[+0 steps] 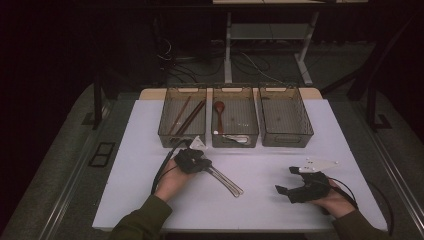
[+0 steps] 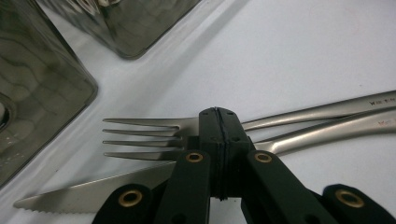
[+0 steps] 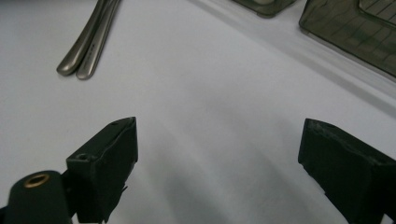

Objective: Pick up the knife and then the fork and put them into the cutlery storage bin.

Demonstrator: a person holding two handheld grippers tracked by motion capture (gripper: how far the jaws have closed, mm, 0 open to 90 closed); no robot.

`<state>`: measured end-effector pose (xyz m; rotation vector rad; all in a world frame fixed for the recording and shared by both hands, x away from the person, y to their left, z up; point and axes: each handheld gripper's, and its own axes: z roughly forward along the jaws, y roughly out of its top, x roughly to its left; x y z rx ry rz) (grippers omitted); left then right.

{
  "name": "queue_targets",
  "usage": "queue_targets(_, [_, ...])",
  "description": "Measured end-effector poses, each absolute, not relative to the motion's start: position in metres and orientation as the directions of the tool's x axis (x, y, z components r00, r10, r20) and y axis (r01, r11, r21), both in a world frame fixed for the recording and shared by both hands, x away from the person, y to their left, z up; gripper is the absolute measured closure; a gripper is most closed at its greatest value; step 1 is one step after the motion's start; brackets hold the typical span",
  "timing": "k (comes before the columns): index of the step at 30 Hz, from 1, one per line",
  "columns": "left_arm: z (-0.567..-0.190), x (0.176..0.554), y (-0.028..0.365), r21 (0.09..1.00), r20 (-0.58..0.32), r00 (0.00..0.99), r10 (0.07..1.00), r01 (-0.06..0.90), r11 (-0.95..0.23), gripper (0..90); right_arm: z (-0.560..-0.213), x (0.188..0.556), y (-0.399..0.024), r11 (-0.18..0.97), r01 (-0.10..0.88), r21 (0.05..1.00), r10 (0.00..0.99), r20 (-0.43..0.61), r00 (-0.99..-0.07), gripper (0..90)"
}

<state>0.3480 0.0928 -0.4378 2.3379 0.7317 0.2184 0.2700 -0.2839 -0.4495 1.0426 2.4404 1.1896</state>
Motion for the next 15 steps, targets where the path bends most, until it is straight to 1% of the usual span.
queue_targets(9, [-0.4386, 0.3464, 0.0908, 0.635, -0.050, 0.834, 0.550, 0.451, -0.627, 89.3, -0.4500, 0.2708, -0.2853, 0.413, 0.499, 0.762, 0.688, 0.098, -0.719, 11.8])
queue_targets(15, [-0.4386, 0.3428, 0.0888, 0.615, -0.042, 0.848, 0.528, 0.438, -0.655, 89.3, -0.4499, 0.2703, -0.2851, 0.413, 0.498, 0.762, 0.689, 0.096, -0.718, 11.8])
